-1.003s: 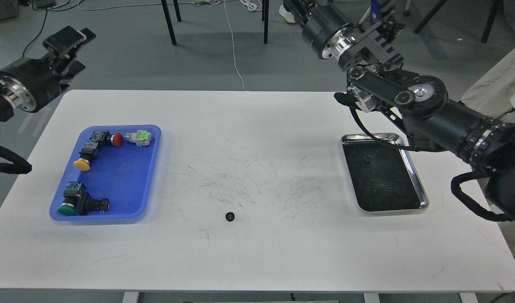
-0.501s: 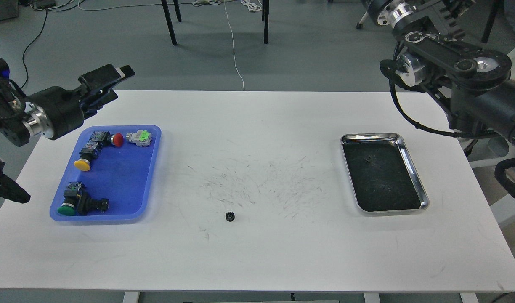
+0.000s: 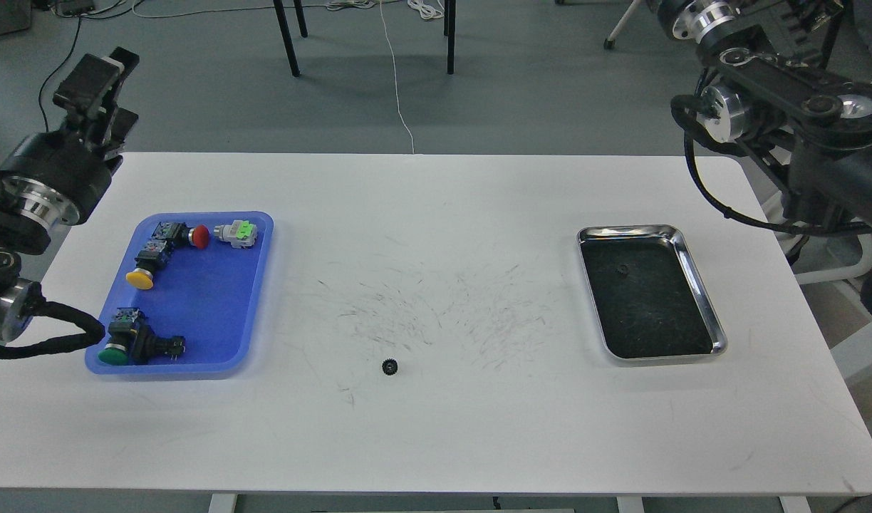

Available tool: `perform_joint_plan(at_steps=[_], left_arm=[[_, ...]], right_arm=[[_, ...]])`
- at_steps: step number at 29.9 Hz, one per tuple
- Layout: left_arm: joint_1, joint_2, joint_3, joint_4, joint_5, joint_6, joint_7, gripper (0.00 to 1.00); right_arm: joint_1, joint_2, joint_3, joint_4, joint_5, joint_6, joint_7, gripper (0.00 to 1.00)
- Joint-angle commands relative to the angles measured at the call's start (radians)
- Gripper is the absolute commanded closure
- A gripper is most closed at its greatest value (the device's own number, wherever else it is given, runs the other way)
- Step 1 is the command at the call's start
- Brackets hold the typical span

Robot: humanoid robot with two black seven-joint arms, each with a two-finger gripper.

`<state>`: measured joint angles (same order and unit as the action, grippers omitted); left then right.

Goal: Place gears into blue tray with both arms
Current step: 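Move the left gripper from the blue tray toward the black gear on the table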

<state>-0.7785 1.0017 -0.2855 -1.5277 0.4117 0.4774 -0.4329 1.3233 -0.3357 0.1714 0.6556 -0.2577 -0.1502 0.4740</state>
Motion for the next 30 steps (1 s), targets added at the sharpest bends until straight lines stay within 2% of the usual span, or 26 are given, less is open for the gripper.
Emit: perform_joint_plan(at_steps=[1,3,7,12,18,25,30], left_arm=[[0.004,-0.029,0.022,-0.002,0.001,0.003,-0.014,0.02],[-0.001,-0.034,0.061,0.009,0.004,-0.009,-0.015,0.02],[-0.034,0.006,0.141,0.000,0.074,-0.103,-0.009,0.02],[-0.058,0.043,0.213,0.009,0.257,-0.193,0.037,0.02],[-0.073,0.067,0.341,0.032,0.565,-0.197,0.045,0.02],[-0.065,0.068,0.398,0.041,0.976,-0.184,0.039,0.02],[-0.058,0.046,0.424,0.034,1.144,-0.161,0.039,0.02]], right_arm=[[-0.003,-0.003,-0.001,-0.001,0.000,0.000,0.000,0.19],[-0.004,-0.011,-0.004,0.001,0.000,0.000,0.000,0.19],[-0.010,-0.016,-0.003,0.001,0.002,0.000,0.000,0.19],[-0.021,-0.014,0.002,0.001,0.000,0.000,0.002,0.19],[-0.033,-0.014,-0.006,0.004,0.000,0.000,0.002,0.18],[-0.038,-0.014,-0.015,0.016,-0.002,0.000,0.002,0.16],[-0.041,-0.011,-0.042,0.030,-0.002,0.000,0.002,0.13]])
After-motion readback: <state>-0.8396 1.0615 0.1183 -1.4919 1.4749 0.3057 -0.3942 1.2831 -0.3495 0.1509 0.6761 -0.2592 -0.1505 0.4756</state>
